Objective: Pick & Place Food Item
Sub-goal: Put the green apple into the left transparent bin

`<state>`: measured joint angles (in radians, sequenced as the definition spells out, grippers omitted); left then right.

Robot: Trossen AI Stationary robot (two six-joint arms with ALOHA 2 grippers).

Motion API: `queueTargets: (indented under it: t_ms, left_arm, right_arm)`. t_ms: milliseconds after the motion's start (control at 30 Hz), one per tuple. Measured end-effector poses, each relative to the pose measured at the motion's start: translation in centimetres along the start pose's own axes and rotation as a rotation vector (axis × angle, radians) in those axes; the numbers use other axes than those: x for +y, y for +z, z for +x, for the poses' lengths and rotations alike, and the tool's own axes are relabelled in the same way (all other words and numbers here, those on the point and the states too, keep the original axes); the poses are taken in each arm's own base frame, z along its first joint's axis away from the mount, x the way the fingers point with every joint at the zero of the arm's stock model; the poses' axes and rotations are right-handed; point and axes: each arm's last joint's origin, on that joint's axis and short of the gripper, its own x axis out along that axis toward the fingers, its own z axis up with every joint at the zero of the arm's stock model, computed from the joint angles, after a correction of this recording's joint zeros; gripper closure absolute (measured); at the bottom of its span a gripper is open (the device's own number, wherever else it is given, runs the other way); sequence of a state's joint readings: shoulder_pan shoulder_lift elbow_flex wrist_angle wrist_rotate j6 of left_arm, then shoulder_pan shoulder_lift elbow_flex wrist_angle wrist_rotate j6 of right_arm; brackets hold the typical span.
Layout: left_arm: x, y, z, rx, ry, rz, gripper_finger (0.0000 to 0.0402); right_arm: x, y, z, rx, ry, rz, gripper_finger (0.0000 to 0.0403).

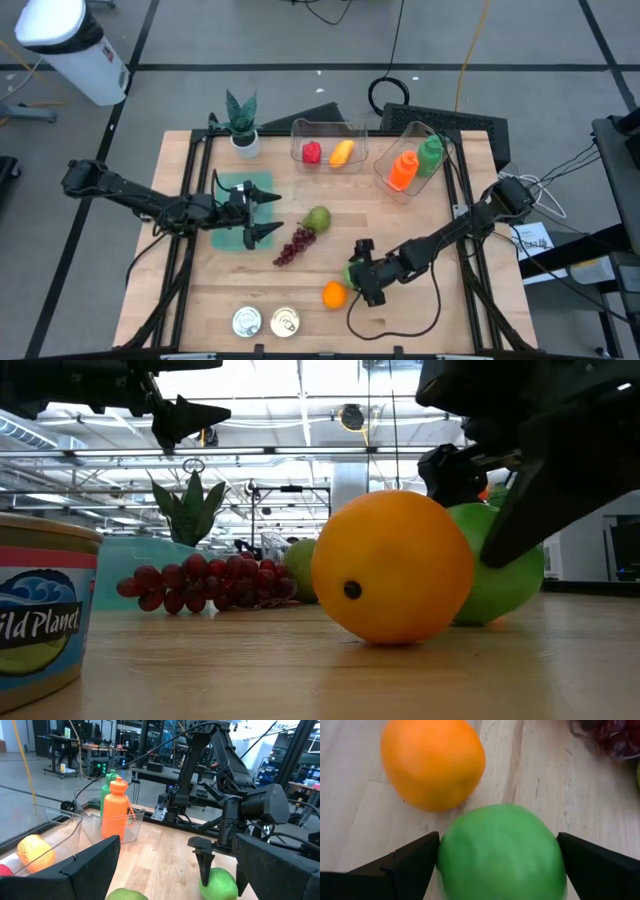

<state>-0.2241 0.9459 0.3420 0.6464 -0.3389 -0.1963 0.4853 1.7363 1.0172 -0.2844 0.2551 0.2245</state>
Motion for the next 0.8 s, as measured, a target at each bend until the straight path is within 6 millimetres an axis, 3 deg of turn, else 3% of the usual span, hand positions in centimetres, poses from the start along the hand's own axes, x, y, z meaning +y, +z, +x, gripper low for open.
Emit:
queueTargets:
  t_ms: [467, 633, 800]
  left_arm:
    - [0.0, 0.0, 0.0, 0.000, 0.000, -0.058, 0.0005]
    - [0.0, 0.0, 0.0, -0.004, 0.016, -0.065, 0.0005]
    - [0.2, -0.2, 0.2, -0.001, 0.060, -0.019, 0.0005]
  right_arm:
    - [-0.2, -0.3, -0.4, 0.029, -0.013, 0.018, 0.0068]
    - [-1.0, 0.1, -3.3, -0.040, -0.051, 0.006, 0.0066]
    - [-2.5, 1.3, -8.3, -0.222, -0.160, 0.042, 0.0067]
